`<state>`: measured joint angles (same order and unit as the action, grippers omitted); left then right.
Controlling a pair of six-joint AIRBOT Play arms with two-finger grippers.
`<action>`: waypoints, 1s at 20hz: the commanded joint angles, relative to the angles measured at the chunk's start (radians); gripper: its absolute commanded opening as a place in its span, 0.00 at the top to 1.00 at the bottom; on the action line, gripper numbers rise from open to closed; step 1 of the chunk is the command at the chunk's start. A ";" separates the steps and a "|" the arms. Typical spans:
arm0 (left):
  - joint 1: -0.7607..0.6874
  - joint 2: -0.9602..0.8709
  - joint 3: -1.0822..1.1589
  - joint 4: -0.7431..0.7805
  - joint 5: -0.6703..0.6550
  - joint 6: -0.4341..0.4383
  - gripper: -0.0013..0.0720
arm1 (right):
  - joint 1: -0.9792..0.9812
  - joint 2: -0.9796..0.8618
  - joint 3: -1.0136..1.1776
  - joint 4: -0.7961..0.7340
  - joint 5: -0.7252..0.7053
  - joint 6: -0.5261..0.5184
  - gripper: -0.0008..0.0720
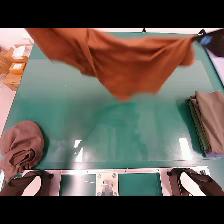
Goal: Fold the shirts.
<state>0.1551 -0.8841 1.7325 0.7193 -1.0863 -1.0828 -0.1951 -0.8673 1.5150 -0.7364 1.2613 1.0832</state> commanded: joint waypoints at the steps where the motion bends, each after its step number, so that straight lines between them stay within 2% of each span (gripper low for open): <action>1: 0.000 0.007 0.293 0.092 -0.097 -0.075 0.95 | 0.000 0.116 0.101 -0.016 0.035 0.023 0.97; 6: 0.000 -0.006 0.310 0.225 -0.145 -0.148 0.95 | 0.000 0.174 0.084 -0.073 0.042 0.051 0.97; 11: 0.000 -0.048 -0.034 0.208 -0.170 -0.144 0.95 | 0.000 0.100 -0.183 -0.076 0.008 0.050 0.97; 12: 0.000 -0.063 -0.137 0.183 -0.166 -0.125 0.95 | 0.001 0.076 -0.268 -0.076 -0.030 0.049 0.97; 14: 0.000 -0.102 -0.383 0.105 -0.112 -0.033 0.95 | 0.002 0.011 -0.430 -0.072 -0.130 0.037 0.97; 18: 0.000 -0.220 -0.807 -0.060 0.134 0.149 0.95 | 0.002 -0.221 -0.654 -0.003 -0.348 0.029 0.97; 20: 0.000 -0.314 -0.913 -0.143 0.225 0.229 0.95 | 0.002 -0.383 -0.662 0.031 -0.377 -0.014 0.97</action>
<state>0.1547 -1.1015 1.0256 0.7101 -1.0126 -0.9909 -0.1940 -1.0763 0.9356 -0.7567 0.9886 1.1076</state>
